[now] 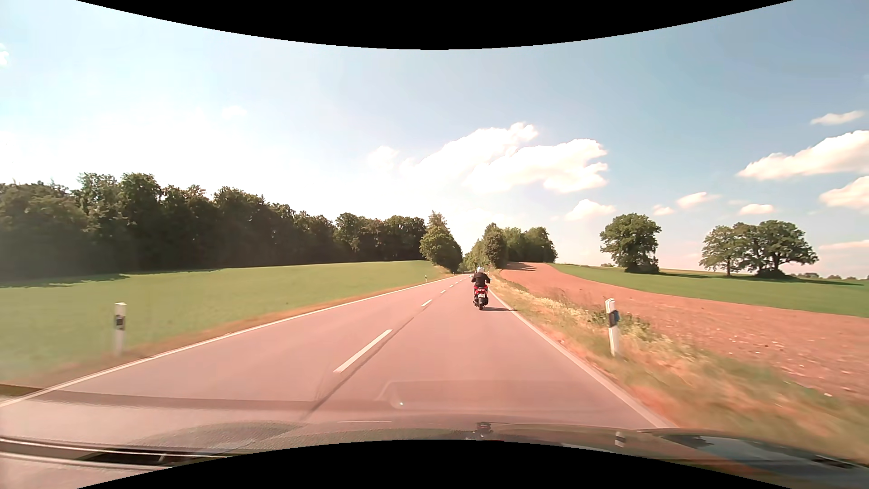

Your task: Follow the waypoints while adhering to traffic rules and regulations

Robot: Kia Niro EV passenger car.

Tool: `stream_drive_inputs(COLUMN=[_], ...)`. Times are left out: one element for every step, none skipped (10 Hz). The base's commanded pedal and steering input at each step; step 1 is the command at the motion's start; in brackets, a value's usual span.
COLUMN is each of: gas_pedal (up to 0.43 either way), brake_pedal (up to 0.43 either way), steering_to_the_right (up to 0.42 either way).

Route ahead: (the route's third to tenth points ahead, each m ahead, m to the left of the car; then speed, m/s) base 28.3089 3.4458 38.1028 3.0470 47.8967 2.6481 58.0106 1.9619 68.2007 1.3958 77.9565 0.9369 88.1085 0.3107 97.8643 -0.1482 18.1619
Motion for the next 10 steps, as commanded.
stream_drive_inputs(gas_pedal=[0.197,0.197,0.197,0.197,0.197,0.197,0.197,0.209,0.209,0.209], brake_pedal=[0.006,0.006,0.006,0.006,0.006,0.006,0.006,0.006,0.006,0.006], steering_to_the_right=[0.008,0.008,0.008,0.008,0.009,0.009,0.009,0.008,0.008,0.009])
